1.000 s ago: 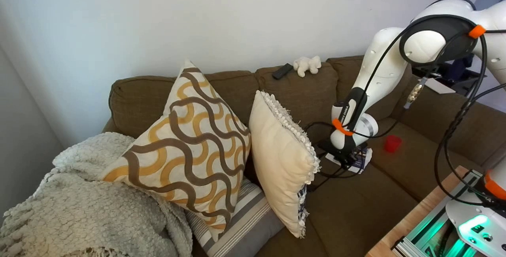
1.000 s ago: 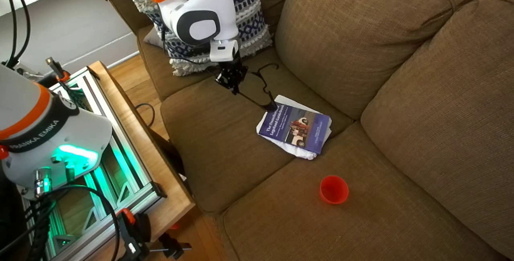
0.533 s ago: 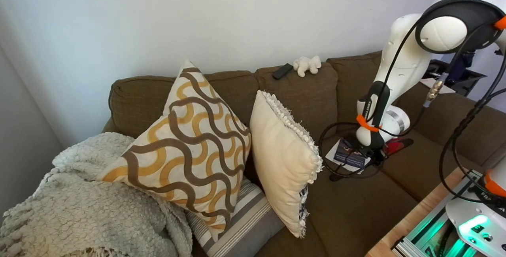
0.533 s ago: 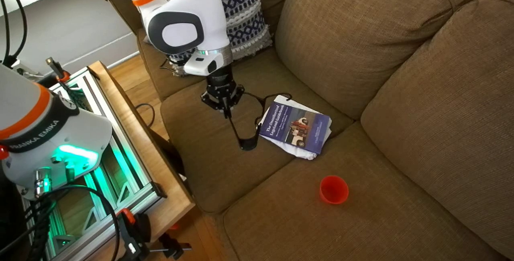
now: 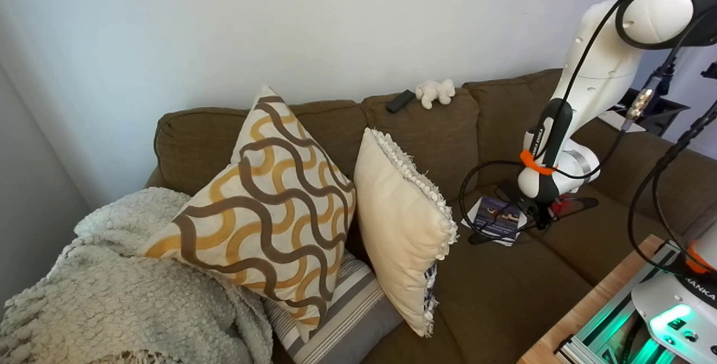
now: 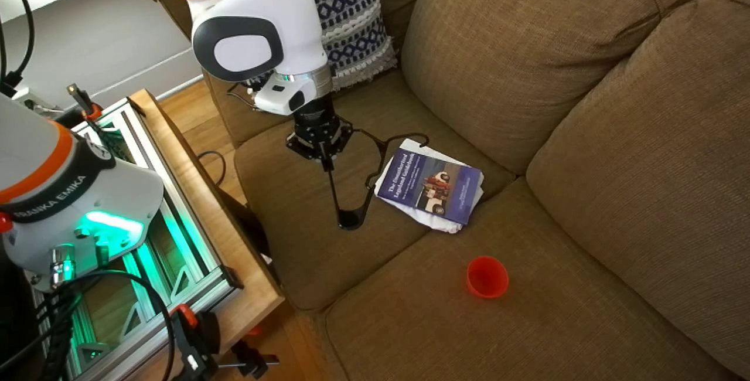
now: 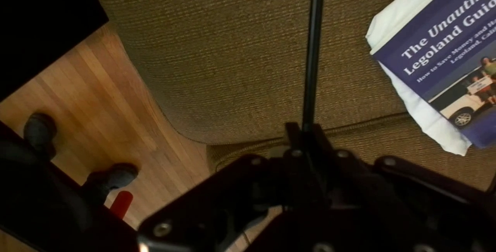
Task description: Put the hanger on the right pillow
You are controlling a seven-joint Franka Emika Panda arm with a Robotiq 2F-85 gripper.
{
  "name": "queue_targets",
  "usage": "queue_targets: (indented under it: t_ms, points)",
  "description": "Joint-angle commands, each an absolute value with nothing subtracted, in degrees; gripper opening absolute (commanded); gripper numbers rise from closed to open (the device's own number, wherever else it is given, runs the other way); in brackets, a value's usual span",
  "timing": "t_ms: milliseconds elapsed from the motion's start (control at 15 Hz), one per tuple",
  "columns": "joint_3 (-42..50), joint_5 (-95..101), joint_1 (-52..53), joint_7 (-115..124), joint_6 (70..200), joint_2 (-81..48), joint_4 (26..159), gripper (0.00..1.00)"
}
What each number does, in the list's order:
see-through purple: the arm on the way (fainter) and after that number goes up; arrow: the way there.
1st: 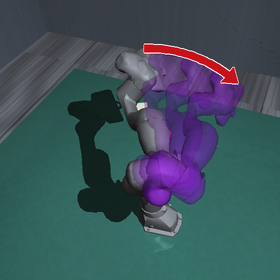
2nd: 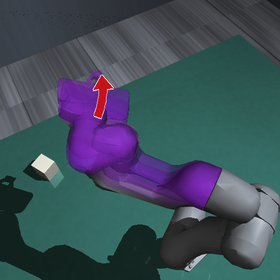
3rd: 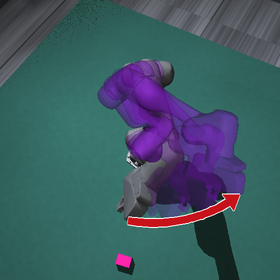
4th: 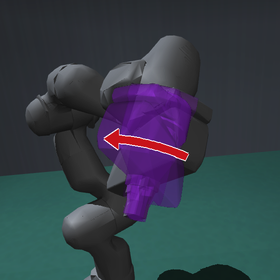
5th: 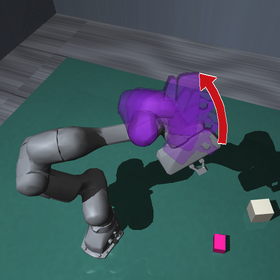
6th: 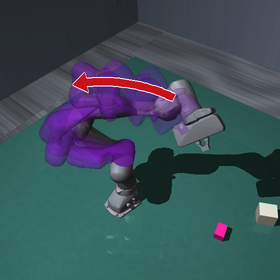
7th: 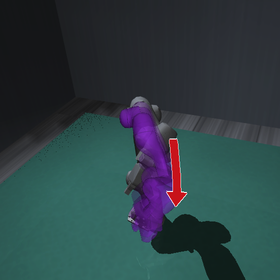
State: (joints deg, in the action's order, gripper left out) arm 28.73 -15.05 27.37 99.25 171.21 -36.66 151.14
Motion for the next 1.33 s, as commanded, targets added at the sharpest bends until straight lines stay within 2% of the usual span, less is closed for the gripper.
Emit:
queue_targets:
  t_ms: [0,267,400,600,867,1133,1200,1267]
  points:
    - [36.6,-14.3,29.4,100.5,177.4,-32.5,154.5,0.02]
    - [50.0,-16.8,34.8,93.3,186.4,-25.0,159.4,0.02]
    - [53.6,-17.6,36.2,87.6,188.0,-18.4,159.7,0.02]
    - [61.2,-15.2,44.1,84.7,186.5,-11.4,157.6,0.02]
    - [65.8,-14.7,53.6,81.4,186.4,-4.6,152.4,0.02]
    - [66.5,-12.8,60.6,77.4,186.8,0.6,147.6,0.02]
    - [64.8,-14.7,58.3,80.5,187.7,-4.9,148.1,0.02]
    - [64.7,-14.7,59.2,80.4,187.7,-4.2,147.3,0.08]
